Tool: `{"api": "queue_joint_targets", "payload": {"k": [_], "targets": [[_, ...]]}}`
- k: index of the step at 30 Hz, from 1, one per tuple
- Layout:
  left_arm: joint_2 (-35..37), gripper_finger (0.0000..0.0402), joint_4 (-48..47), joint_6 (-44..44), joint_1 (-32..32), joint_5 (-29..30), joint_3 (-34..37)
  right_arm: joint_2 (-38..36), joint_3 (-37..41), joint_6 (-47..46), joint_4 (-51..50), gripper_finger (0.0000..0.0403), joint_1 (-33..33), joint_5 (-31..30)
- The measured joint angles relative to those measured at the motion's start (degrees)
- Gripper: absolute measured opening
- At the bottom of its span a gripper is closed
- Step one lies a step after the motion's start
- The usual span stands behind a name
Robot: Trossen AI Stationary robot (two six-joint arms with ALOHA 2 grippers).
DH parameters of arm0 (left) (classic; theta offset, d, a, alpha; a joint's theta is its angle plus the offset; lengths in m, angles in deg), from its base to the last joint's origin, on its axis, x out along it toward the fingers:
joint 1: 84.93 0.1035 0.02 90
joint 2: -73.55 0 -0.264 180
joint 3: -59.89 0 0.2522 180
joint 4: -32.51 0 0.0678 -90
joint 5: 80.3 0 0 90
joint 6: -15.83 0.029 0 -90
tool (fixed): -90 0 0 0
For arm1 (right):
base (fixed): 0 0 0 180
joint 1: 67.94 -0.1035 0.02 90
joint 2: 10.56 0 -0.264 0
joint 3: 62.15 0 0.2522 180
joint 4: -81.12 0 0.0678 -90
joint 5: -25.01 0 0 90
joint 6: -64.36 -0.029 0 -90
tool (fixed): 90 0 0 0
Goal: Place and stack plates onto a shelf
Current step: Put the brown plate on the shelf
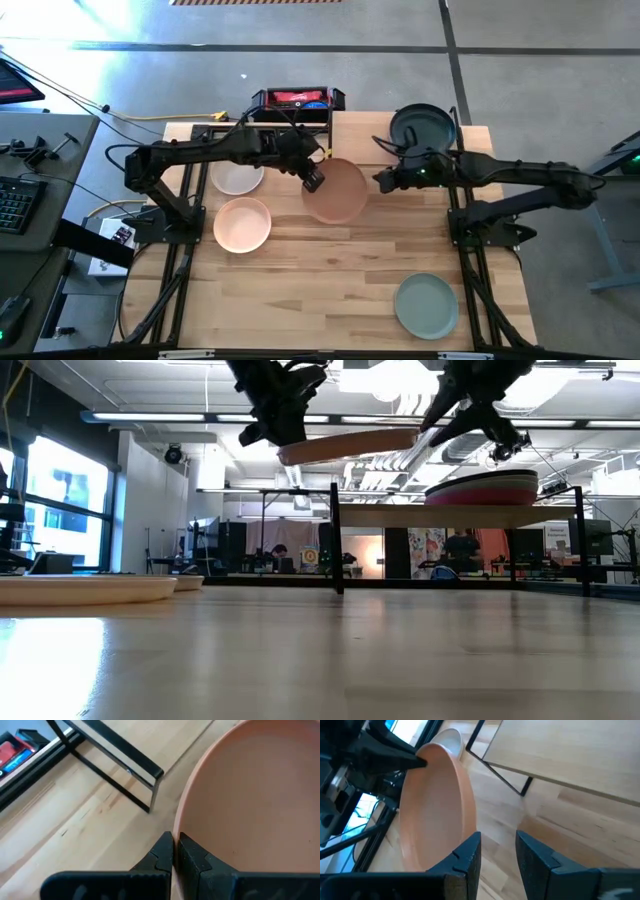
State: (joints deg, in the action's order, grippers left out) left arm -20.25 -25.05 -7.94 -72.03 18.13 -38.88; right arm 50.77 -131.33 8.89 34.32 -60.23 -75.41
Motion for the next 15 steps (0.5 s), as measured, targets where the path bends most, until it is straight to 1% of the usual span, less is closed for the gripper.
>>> {"api": "queue_joint_targets", "payload": {"k": [5,15], "targets": [[0.0,0.0001,-0.16,-0.21,0.0,1.22,0.0,2.01,0.0,0.39,3.41,0.0103,-0.36,1.29],[0.0,0.0001,0.34,-0.24,0.0,2.29,0.0,4.8,0.0,0.44,4.26,0.0103,-0.37,3.39]]}}
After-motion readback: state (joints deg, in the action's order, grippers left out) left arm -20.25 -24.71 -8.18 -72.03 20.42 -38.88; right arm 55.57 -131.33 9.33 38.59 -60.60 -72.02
